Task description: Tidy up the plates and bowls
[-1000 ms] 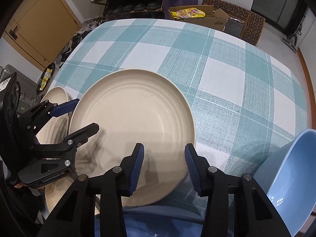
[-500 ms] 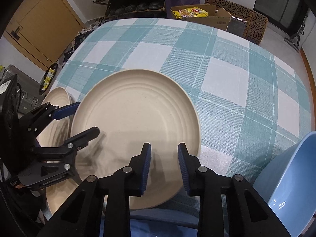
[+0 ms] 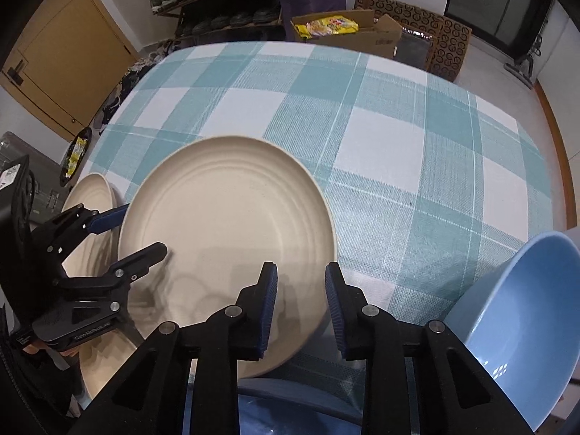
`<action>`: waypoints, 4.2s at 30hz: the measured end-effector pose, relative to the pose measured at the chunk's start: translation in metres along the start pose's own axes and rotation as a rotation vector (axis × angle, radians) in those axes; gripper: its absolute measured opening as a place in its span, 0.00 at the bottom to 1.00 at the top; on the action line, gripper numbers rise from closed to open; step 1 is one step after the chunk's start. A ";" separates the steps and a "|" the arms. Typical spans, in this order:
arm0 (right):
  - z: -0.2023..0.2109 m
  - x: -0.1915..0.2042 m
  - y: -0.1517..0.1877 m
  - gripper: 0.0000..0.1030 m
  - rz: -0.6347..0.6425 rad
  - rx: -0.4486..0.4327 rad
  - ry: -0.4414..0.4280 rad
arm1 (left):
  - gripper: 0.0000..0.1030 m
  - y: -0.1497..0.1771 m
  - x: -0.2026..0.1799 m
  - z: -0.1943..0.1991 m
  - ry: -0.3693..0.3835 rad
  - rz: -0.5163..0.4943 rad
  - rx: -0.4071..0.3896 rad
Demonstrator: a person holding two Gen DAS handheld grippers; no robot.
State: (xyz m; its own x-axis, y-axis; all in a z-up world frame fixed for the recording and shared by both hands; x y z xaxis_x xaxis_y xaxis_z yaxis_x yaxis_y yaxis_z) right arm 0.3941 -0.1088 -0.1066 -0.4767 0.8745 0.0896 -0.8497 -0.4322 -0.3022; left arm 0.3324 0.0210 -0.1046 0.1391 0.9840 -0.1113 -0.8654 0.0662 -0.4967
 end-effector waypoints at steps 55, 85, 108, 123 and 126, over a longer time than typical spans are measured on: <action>-0.008 0.003 -0.007 0.27 0.027 0.002 0.057 | 0.41 -0.003 0.011 0.003 -0.020 0.067 -0.026; 0.065 0.037 -0.002 0.27 0.050 -0.191 0.053 | 0.41 0.000 0.018 0.078 -0.055 0.116 -0.193; 0.139 0.105 0.045 0.27 0.127 -0.339 0.035 | 0.41 0.052 0.018 0.165 -0.119 0.135 -0.332; 0.166 0.127 0.104 0.27 0.143 -0.390 0.042 | 0.41 0.097 -0.001 0.202 -0.133 0.110 -0.390; 0.169 0.131 0.116 0.27 0.143 -0.393 0.043 | 0.41 0.105 -0.004 0.205 -0.136 0.107 -0.395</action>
State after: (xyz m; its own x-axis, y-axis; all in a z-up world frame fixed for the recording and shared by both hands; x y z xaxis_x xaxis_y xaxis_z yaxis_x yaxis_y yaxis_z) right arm 0.1951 -0.0817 0.0300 -0.5671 0.8235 -0.0166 -0.6207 -0.4406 -0.6485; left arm 0.1417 0.0577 0.0204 -0.0285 0.9965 -0.0786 -0.6172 -0.0794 -0.7828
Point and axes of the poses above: each gripper's, at about its wrist camera, not at the fingertips, and z roughly against the way its jaws point, x to its left, y to its underside, the point moved 3 cm from there along -z, roughly the way its jaws point, and after that the axes turned 2 degrees about -x, right-handed, at the moved point
